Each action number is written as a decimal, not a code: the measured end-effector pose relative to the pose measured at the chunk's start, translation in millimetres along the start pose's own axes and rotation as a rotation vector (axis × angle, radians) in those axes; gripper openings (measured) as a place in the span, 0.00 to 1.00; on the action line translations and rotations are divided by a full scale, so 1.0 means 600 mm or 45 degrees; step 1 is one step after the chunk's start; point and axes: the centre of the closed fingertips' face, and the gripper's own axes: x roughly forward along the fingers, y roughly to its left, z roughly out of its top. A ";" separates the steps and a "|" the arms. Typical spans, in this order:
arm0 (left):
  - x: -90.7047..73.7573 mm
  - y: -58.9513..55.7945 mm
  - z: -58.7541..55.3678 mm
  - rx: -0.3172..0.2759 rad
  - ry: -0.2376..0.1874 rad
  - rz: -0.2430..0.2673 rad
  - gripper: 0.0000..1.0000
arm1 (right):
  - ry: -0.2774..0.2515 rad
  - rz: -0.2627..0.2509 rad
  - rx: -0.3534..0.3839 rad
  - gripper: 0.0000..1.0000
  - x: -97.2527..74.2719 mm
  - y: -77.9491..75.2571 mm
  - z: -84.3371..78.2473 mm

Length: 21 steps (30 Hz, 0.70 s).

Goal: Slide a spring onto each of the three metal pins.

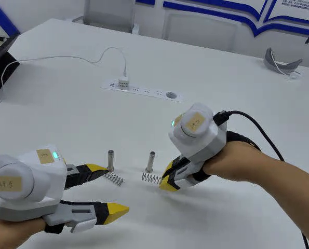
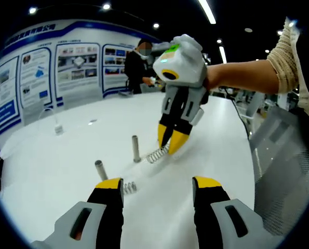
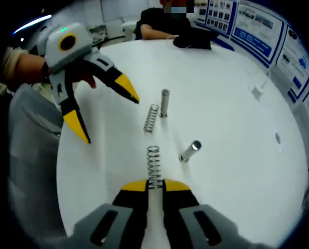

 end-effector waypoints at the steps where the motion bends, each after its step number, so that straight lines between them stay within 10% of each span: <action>1: 0.003 -0.001 0.002 0.003 -0.002 -0.005 0.54 | -0.001 0.002 -0.008 0.12 -0.004 0.003 0.001; 21: 0.036 -0.028 0.026 0.085 -0.009 -0.087 0.45 | 0.003 0.050 -0.136 0.12 -0.035 0.044 0.017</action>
